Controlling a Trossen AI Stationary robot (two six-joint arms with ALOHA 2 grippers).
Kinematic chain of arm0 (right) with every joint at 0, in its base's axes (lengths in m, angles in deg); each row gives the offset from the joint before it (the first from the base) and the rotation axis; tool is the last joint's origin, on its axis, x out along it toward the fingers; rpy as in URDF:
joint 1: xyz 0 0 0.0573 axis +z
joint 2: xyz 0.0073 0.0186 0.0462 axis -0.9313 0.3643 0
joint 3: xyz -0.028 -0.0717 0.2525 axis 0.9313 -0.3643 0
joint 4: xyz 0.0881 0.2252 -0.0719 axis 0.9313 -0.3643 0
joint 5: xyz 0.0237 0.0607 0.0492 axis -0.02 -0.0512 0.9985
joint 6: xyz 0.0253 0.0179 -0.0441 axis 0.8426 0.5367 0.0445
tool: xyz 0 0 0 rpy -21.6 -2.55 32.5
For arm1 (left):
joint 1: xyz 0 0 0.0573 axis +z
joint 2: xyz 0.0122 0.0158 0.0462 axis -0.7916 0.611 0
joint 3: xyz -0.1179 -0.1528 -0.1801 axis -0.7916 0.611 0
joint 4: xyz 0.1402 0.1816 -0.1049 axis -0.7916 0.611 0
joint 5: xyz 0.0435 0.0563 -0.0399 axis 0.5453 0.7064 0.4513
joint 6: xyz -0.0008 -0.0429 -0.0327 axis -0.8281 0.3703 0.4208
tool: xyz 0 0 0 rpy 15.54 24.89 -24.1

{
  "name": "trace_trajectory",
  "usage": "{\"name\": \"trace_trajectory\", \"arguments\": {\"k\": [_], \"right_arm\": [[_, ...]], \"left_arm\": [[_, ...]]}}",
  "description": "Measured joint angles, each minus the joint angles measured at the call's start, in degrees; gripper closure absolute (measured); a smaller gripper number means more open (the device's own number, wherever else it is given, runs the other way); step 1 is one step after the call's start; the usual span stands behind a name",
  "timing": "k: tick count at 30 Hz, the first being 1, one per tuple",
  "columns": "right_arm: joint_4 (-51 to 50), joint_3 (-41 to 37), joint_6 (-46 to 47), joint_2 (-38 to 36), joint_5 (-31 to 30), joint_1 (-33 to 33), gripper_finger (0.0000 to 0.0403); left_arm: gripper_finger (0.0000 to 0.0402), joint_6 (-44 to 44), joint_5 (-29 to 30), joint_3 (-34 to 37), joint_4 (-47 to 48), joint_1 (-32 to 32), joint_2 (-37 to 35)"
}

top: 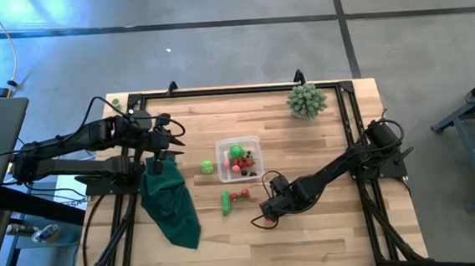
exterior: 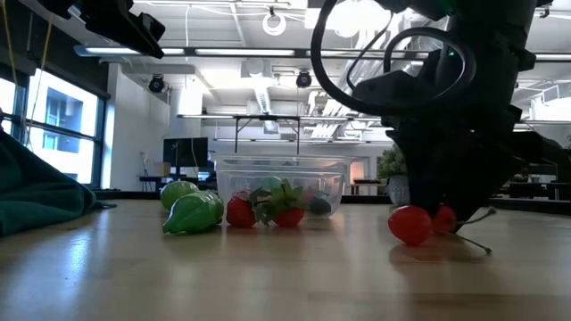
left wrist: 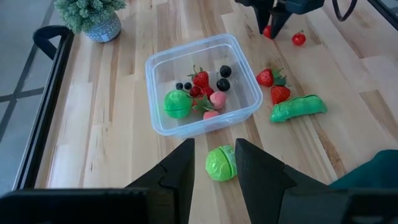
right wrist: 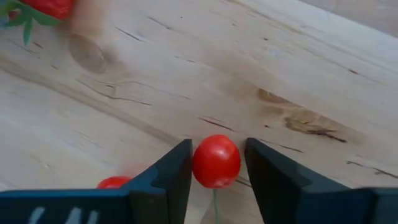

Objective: Pick and placing Produce into tupperware
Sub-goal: Put the red cherry into the transparent bin

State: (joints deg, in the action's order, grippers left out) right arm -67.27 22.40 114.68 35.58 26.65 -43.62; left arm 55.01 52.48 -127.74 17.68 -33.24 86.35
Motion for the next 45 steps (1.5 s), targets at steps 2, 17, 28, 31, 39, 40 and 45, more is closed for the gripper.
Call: {"name": "trace_trajectory", "arguments": {"k": [2, 17, 28, 31, 39, 40, 45], "right_arm": [[-0.2, 0.0, 0.07, 0.0, 0.0, 0.0, 0.0272], [-1.14, -0.04, 0.26, 0.04, 0.7, -0.02, 0.0305], [-5.42, 5.74, -5.89, -4.42, -7.12, 0.1, 0.0306], [-7.54, 10.34, -11.94, -5.32, -12.19, -0.64, 0.0307], [-13.35, 25.59, -31.69, -5.88, -17.84, -7.88, 0.0307], [-13.45, 26.93, -33.86, -5.88, -17.72, -9.12, 0.0307], [-13.59, 29.97, -40.85, -4.26, -14.01, -15.9, 0.0307]], "left_arm": [[0.0295, -0.02, 0.0, -0.01, 0.0, 0.0, -0.02], [0.0295, -0.01, 0.0, 0.0, 0.0, 0.0, -0.02], [0.0295, -0.02, 0.0, -0.01, 0.0, 0.0, -0.02], [0.0295, -0.01, -0.01, 0.0, 0.0, 0.0, -0.01], [0.0295, -0.01, 0.0, 0.01, 0.0, 0.0, -0.01], [0.0295, -0.01, -0.01, -0.01, 0.0, 0.0, -0.01], [0.0295, -0.02, 0.0, 0.01, 0.0, 0.0, -0.02]]}}
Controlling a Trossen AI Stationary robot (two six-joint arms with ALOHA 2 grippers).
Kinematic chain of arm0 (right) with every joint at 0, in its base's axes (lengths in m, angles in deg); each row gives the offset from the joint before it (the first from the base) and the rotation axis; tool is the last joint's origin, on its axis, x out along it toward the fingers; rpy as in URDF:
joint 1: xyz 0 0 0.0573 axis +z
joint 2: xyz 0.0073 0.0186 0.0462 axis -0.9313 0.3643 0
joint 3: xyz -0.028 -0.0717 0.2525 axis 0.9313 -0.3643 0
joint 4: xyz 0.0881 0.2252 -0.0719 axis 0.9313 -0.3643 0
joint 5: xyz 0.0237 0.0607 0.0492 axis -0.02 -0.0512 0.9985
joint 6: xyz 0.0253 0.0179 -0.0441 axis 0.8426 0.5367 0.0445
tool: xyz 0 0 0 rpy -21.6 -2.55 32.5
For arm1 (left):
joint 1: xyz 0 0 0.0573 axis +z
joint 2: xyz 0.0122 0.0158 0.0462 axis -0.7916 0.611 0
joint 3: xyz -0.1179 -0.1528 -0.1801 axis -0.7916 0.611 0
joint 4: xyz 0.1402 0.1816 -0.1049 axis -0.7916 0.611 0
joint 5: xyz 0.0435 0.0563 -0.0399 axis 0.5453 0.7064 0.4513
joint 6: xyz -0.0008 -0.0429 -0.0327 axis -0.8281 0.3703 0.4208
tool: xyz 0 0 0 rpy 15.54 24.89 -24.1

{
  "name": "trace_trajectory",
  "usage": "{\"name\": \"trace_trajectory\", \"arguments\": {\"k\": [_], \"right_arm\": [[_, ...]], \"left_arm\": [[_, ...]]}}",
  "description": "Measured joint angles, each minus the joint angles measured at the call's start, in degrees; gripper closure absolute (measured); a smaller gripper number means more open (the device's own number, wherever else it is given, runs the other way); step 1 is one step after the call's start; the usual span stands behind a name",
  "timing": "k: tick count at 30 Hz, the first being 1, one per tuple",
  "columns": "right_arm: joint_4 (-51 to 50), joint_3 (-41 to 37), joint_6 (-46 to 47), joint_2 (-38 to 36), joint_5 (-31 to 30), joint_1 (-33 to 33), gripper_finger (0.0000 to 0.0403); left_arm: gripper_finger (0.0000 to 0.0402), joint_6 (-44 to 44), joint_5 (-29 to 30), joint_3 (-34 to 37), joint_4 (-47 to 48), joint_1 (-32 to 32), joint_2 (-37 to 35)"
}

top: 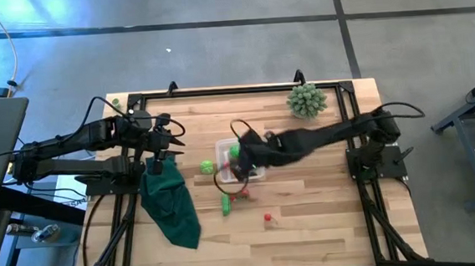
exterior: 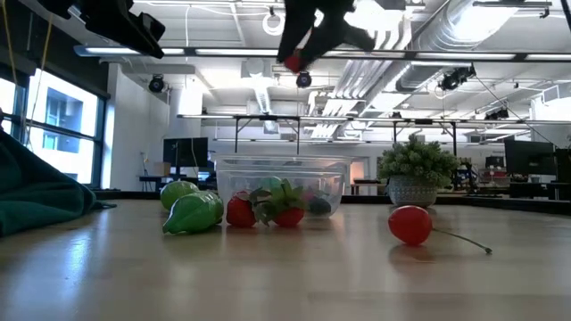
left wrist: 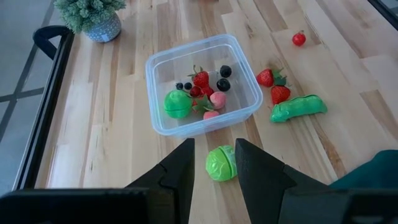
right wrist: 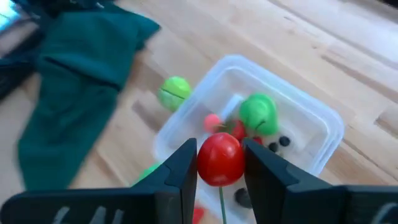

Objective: Pick and placing Produce into tupperware
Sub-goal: Put the red cherry into the transparent bin

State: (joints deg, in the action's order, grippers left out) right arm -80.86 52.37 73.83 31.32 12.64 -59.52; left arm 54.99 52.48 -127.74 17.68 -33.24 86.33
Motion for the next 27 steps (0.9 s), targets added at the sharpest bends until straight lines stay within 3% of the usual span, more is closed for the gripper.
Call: {"name": "trace_trajectory", "arguments": {"k": [5, 8, 14, 27], "right_arm": [[-0.31, -0.33, -2.85, 5.92, 11.01, -5.62, 0.0306], [-0.55, -0.36, -5.3, 9.94, 14.59, -7.39, 0.0306], [-0.55, -0.36, -6.89, 14.52, 18.18, -9.24, 0.0306], [0.26, -0.29, -8.44, 16.15, 17.93, -10.25, 0.0306]], "left_arm": [[0.0295, 0.02, 0.0, 0.0, 0.0, 0.0, 0.02], [0.0295, 0.02, 0.0, -0.02, 0.0, 0.0, 0.02], [0.0295, 0.0, 0.0, -0.01, 0.0, 0.0, 0.01], [0.0295, 0.0, 0.0, 0.0, 0.0, 0.0, 0.02]]}}
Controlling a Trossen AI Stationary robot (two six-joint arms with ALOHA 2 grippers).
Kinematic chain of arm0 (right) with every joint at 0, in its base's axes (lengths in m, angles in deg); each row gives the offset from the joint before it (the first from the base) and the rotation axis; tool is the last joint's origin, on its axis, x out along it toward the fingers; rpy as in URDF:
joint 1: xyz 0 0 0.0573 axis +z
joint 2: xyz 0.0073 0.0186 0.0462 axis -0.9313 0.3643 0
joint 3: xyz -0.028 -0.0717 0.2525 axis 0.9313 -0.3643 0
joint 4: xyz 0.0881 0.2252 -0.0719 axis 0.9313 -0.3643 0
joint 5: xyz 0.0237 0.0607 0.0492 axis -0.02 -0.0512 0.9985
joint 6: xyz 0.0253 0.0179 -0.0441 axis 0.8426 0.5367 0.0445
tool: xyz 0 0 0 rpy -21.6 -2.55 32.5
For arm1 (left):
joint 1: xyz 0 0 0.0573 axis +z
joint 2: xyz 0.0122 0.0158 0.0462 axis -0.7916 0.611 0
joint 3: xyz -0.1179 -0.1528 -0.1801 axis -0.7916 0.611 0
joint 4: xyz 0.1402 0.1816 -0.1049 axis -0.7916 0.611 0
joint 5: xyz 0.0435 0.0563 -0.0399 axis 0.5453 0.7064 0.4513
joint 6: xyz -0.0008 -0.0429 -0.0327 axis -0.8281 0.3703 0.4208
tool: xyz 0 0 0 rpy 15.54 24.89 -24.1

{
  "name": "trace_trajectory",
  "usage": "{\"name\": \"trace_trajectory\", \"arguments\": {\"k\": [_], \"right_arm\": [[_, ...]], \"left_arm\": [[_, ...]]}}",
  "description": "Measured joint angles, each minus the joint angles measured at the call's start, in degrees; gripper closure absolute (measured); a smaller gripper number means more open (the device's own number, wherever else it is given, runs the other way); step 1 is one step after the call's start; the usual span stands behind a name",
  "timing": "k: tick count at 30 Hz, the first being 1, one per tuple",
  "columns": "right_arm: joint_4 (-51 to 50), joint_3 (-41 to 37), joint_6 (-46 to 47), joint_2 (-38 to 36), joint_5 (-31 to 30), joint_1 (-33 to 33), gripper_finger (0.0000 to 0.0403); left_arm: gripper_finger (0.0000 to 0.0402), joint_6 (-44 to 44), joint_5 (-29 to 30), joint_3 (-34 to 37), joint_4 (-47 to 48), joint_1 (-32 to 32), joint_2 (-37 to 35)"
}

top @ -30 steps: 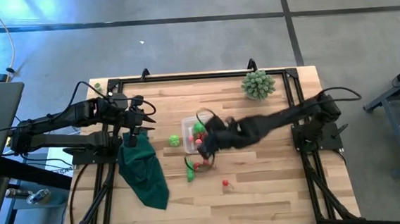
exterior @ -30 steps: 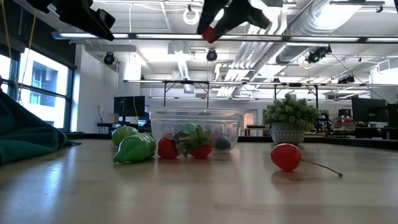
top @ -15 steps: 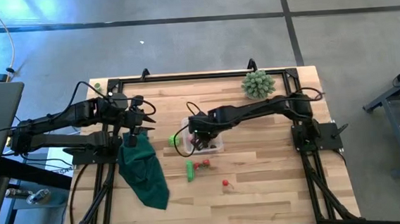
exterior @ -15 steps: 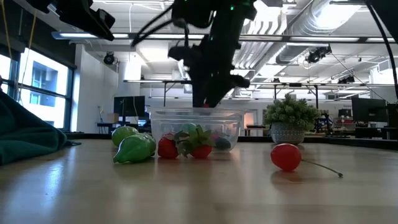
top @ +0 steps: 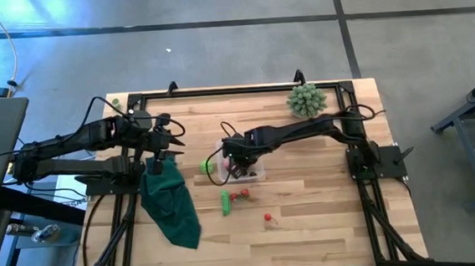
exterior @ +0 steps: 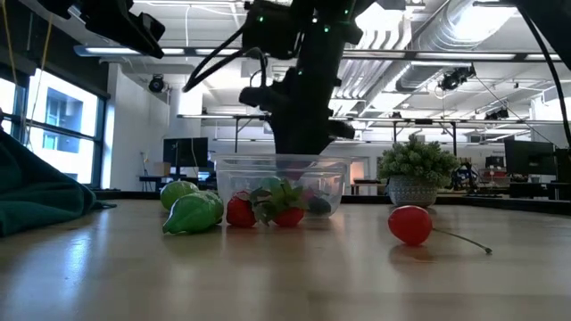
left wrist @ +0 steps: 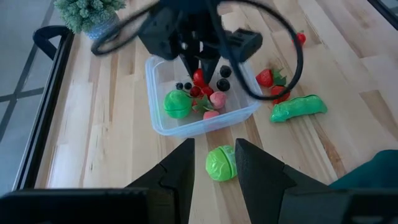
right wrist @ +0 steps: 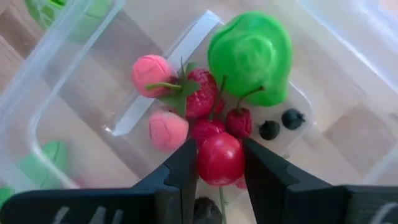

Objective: Pick and placing Produce into tupperware
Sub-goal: Put the red cherry into the transparent bin

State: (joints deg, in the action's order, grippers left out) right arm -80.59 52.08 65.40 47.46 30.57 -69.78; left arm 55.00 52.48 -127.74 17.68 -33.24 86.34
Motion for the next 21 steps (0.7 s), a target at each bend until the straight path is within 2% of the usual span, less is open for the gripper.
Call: {"name": "trace_trajectory", "arguments": {"k": [15, 21], "right_arm": [[2.44, -0.06, 0.02, 2.19, 2.96, -0.29, 0.0306], [2.37, -0.06, -0.06, 2.19, 2.63, -0.29, 0.0281]], "left_arm": [[0.0295, 0.02, 0.0, 0.01, 0.0, 0.0, 0.01], [0.0295, 0.0, 0.0, 0.01, 0.0, 0.0, 0.0]]}}
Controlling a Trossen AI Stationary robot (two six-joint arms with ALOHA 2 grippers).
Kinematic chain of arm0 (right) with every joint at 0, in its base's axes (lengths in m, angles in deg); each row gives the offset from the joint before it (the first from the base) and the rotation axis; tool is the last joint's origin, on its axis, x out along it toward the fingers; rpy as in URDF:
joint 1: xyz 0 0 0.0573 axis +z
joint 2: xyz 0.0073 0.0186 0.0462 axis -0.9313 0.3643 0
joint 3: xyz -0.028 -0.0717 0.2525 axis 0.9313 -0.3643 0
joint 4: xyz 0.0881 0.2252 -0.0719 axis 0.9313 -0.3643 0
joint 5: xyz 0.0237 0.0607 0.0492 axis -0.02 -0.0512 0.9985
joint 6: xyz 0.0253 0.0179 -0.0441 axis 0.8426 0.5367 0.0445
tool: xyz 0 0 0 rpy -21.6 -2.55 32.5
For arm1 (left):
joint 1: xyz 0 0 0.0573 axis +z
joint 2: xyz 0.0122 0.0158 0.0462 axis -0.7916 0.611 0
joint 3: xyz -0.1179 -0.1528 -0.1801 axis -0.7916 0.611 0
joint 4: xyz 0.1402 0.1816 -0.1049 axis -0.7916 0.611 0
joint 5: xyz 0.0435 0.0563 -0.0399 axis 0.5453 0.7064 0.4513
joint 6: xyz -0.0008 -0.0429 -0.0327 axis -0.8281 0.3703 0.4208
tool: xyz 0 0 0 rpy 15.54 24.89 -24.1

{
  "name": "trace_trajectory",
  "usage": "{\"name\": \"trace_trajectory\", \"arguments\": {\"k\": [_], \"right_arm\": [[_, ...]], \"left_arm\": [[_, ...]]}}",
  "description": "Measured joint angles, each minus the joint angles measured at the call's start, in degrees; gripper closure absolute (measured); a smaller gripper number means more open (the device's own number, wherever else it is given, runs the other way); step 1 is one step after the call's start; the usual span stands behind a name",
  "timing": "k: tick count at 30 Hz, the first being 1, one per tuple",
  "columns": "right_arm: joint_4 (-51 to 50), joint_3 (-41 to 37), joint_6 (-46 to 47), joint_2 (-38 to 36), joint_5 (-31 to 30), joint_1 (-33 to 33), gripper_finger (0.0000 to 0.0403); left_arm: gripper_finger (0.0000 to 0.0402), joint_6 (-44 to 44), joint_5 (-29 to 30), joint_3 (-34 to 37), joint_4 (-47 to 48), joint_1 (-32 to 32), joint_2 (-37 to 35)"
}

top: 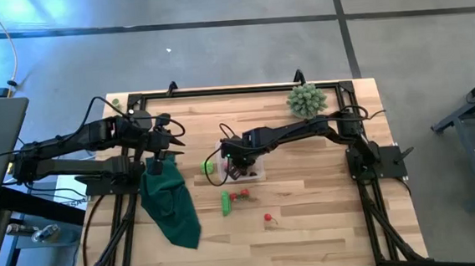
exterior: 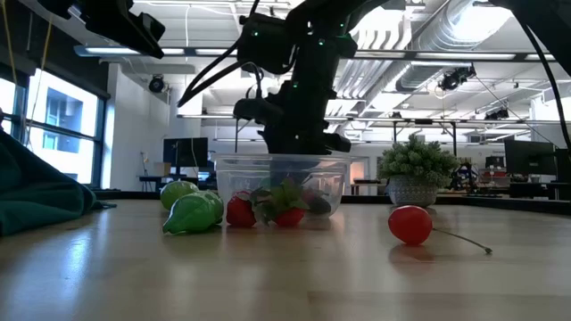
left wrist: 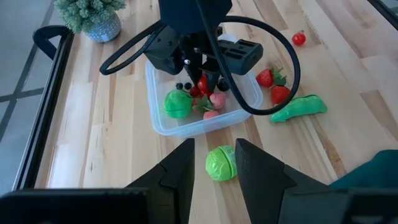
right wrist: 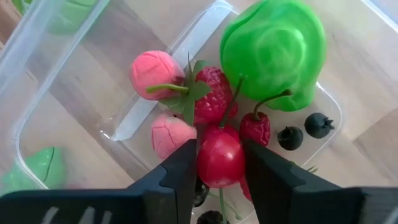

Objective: Pick and placing Produce into tupperware
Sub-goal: Put the red cherry into the transparent bin

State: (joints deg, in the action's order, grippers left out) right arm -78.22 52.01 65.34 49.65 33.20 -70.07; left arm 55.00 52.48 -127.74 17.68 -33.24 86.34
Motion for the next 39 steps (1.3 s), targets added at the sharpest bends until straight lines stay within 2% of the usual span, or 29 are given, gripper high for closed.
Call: {"name": "trace_trajectory", "arguments": {"k": [8, 14, 19, 24, 29, 36, 39], "right_arm": [[0.02, 0.0, -0.94, 0.0, -0.02, -0.04, 0.0242], [0.39, 0.0, -0.86, -2.05, -0.35, -0.01, 0.0237], [0.5, 0.0, -2.44, -8.74, -5.96, 2.41, 0.0247], [1.66, 0.02, -8.28, -17.29, -19.24, 10.03, 0.0256], [1.24, 0.04, -11.05, -21.46, -31.04, 20.79, 0.0258], [0.16, 0.04, -6.15, -19.12, -36.06, 33.81, 0.0258], [-1.66, 0.04, -3.57, -16.69, -35.62, 36.98, 0.0258]], "left_arm": [[0.0295, 0.01, 0.0, -0.01, 0.0, 0.0, 0.0], [0.0295, -0.01, 0.0, -0.02, 0.0, 0.0, 0.01], [0.0295, 0.01, 0.0, -0.01, 0.0, 0.0, 0.0], [0.0295, 0.0, 0.0, 0.0, 0.0, 0.0, -0.02], [0.0295, 0.01, 0.0, -0.01, 0.0, 0.0, 0.01], [0.0295, 0.01, 0.0, -0.01, 0.0, 0.0, -0.01], [0.0295, 0.0, 0.0, 0.0, 0.0, 0.0, 0.0]]}}
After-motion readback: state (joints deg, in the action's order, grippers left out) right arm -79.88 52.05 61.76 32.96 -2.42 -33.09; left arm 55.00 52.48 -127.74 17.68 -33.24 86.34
